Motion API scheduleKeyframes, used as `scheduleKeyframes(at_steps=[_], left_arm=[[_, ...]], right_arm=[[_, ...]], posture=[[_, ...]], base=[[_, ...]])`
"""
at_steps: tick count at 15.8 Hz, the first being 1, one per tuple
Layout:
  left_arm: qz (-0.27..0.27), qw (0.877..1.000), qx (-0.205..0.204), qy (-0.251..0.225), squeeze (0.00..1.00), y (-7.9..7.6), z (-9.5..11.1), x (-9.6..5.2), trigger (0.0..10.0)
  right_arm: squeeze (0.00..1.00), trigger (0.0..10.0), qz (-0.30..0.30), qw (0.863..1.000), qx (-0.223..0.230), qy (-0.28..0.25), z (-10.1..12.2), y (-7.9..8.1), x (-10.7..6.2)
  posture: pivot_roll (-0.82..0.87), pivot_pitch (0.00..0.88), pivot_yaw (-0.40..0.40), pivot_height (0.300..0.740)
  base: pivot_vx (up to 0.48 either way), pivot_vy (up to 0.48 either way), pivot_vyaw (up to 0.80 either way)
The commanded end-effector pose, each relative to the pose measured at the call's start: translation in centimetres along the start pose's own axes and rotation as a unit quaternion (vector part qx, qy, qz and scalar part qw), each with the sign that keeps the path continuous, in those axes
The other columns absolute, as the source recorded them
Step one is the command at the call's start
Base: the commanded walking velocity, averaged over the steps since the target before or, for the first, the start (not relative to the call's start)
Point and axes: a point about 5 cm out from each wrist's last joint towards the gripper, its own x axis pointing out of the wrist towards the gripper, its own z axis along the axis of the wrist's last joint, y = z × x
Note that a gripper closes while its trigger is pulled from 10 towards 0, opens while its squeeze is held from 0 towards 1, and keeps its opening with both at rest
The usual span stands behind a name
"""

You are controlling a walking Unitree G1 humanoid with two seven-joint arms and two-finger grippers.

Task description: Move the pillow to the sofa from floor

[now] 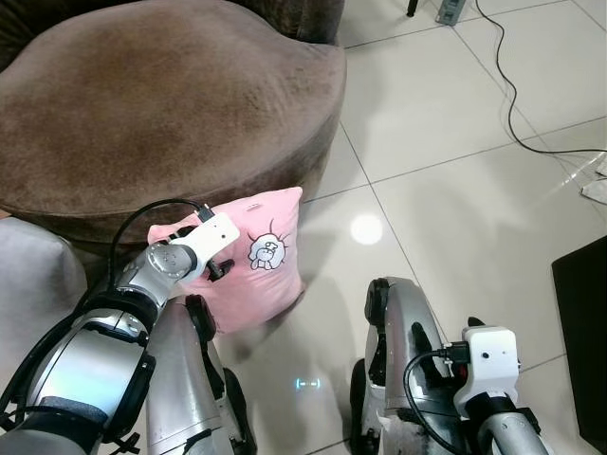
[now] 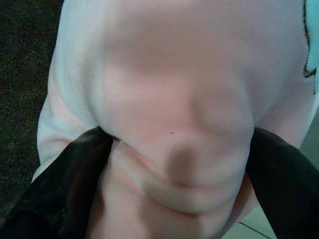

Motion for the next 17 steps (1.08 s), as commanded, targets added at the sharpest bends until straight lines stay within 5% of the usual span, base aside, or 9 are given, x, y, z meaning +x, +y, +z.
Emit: scheduleKeyframes(at_steps=[1,2,3,14,15,16,17], left_arm=[[0.001,1.000,-0.011,0.025,0.39,-0.54,-1.55,-0.10,10.0],[0.004,1.000,-0.014,0.024,0.83,-0.54,-1.55,-0.09,10.0],[0.009,1.000,-0.007,0.025,1.00,-0.53,-1.49,-0.06,10.0],[0.015,1.000,-0.012,0.024,1.00,-0.77,-1.33,0.10,10.0],[0.000,0.999,-0.024,0.022,1.00,-1.04,-1.34,0.14,0.0],[-0.006,1.000,-0.014,0.022,0.38,-1.17,-1.35,0.16,0.0],[0.000,1.000,-0.008,0.022,0.00,-1.08,-1.33,0.14,0.0]], right_arm=[[0.00,10.0,-0.004,0.996,0.004,0.088,-3.15,-0.11,-1.46],[0.00,10.0,-0.004,0.996,0.004,0.089,-3.18,-0.05,-1.52],[0.00,10.0,-0.003,0.996,0.004,0.090,-3.21,0.04,-1.60],[0.00,10.0,-0.010,0.995,0.006,0.098,-3.41,0.12,-2.15],[0.00,10.0,-0.011,0.995,0.006,0.099,-3.43,0.12,-2.23],[0.00,10.0,-0.012,0.995,0.006,0.099,-3.46,0.10,-2.27],[0.00,10.0,-0.013,0.995,0.006,0.100,-3.47,0.09,-2.30]], posture=[[-0.28,0.334,-0.001,0.446],[-0.28,0.332,0.000,0.446],[-0.29,0.333,0.002,0.446],[-0.31,0.329,0.006,0.446],[-0.31,0.330,0.007,0.446],[-0.31,0.330,0.009,0.446],[-0.31,0.331,0.011,0.446]], base=[[0.000,0.000,0.00],[0.000,0.000,0.00],[0.000,0.000,0.00],[0.000,0.000,0.00],[0.000,0.000,0.00],[0.000,0.000,0.00],[0.000,0.000,0.00]])
